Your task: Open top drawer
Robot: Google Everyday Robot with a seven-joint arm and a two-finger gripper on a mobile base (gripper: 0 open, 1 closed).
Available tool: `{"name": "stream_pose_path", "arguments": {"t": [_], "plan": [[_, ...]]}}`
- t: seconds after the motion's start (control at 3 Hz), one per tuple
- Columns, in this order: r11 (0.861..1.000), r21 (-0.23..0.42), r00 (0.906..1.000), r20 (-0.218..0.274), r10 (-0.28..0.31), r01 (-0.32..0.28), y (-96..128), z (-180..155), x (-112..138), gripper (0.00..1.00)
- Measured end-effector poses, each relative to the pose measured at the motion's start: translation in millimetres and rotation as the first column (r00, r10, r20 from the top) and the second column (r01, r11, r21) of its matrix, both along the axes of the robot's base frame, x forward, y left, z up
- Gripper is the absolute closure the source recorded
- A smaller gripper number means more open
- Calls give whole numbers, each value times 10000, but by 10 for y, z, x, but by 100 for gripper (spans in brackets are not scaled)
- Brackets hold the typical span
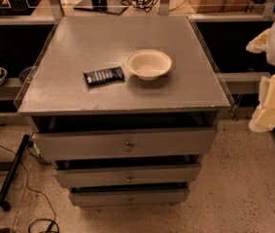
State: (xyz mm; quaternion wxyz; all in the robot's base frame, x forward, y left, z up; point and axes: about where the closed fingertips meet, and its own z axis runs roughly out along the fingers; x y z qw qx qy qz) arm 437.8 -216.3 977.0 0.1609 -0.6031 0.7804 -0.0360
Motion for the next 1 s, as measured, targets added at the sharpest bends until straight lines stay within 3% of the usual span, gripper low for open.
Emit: {"name": "stream_pose_path", "arguments": {"t": [0.33,1.0], "plan": [[10000,-1,10000,79,-4,4,7,12,-8,0],[9972,726,9998,118,153,-161,84,-255,-276,0]]}}
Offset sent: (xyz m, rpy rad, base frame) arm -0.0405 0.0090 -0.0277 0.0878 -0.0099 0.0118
